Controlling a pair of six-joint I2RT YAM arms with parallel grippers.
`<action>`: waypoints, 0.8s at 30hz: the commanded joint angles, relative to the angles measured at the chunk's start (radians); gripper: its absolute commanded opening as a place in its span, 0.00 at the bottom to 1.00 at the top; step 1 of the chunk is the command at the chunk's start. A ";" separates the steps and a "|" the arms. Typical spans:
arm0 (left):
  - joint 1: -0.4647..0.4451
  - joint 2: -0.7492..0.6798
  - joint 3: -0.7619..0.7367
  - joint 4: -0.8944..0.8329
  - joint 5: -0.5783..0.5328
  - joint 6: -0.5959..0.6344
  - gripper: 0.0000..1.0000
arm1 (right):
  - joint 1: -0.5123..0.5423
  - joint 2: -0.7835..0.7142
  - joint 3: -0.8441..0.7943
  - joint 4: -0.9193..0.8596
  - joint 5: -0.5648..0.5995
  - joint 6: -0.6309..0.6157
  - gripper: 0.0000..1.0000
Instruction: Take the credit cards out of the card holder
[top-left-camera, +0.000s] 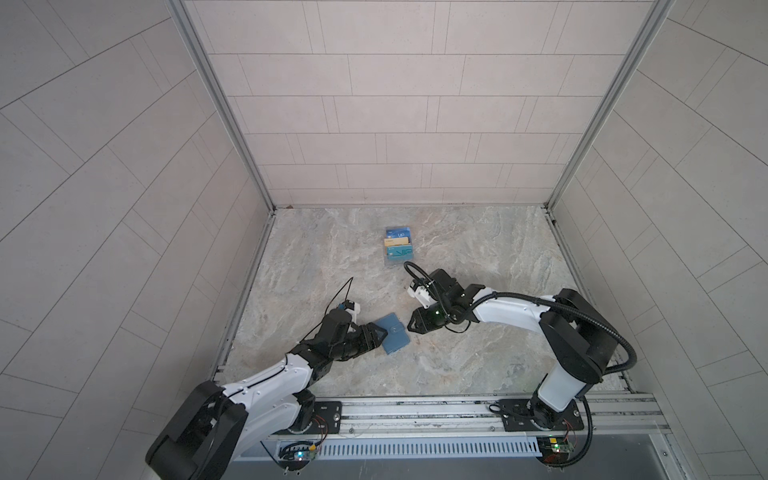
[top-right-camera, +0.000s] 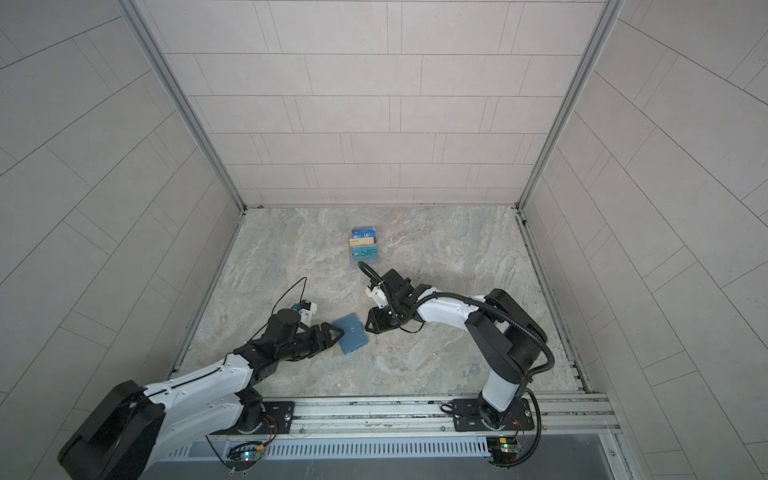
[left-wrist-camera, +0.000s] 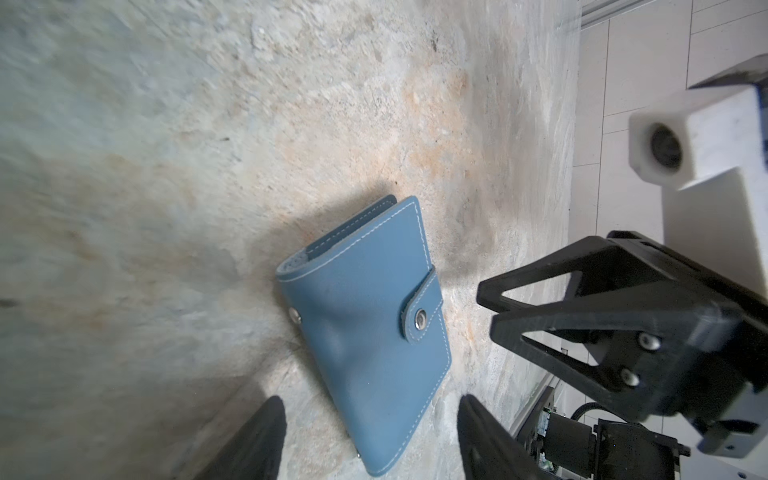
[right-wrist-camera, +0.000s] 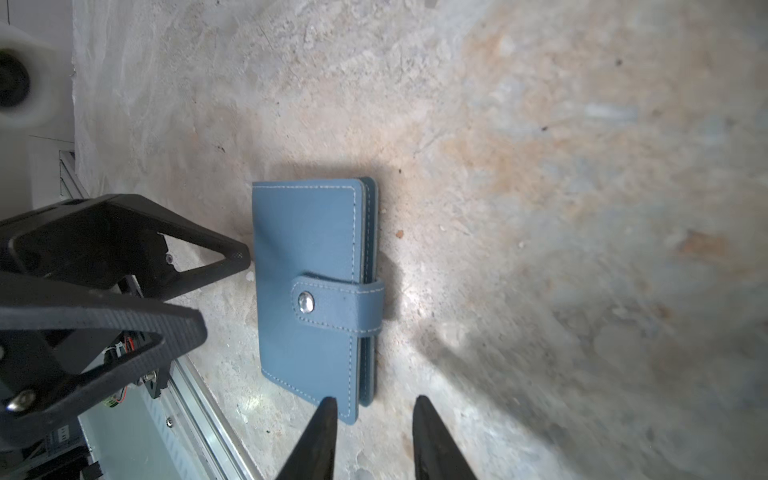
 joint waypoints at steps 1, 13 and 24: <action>-0.005 0.020 -0.020 0.062 0.022 -0.001 0.69 | 0.020 0.043 0.023 0.056 -0.008 0.052 0.31; -0.004 0.207 -0.042 0.303 0.103 -0.032 0.58 | 0.029 0.155 0.030 0.094 -0.018 0.113 0.19; -0.005 0.289 0.002 0.404 0.161 -0.043 0.37 | 0.028 0.185 -0.018 0.173 -0.063 0.156 0.18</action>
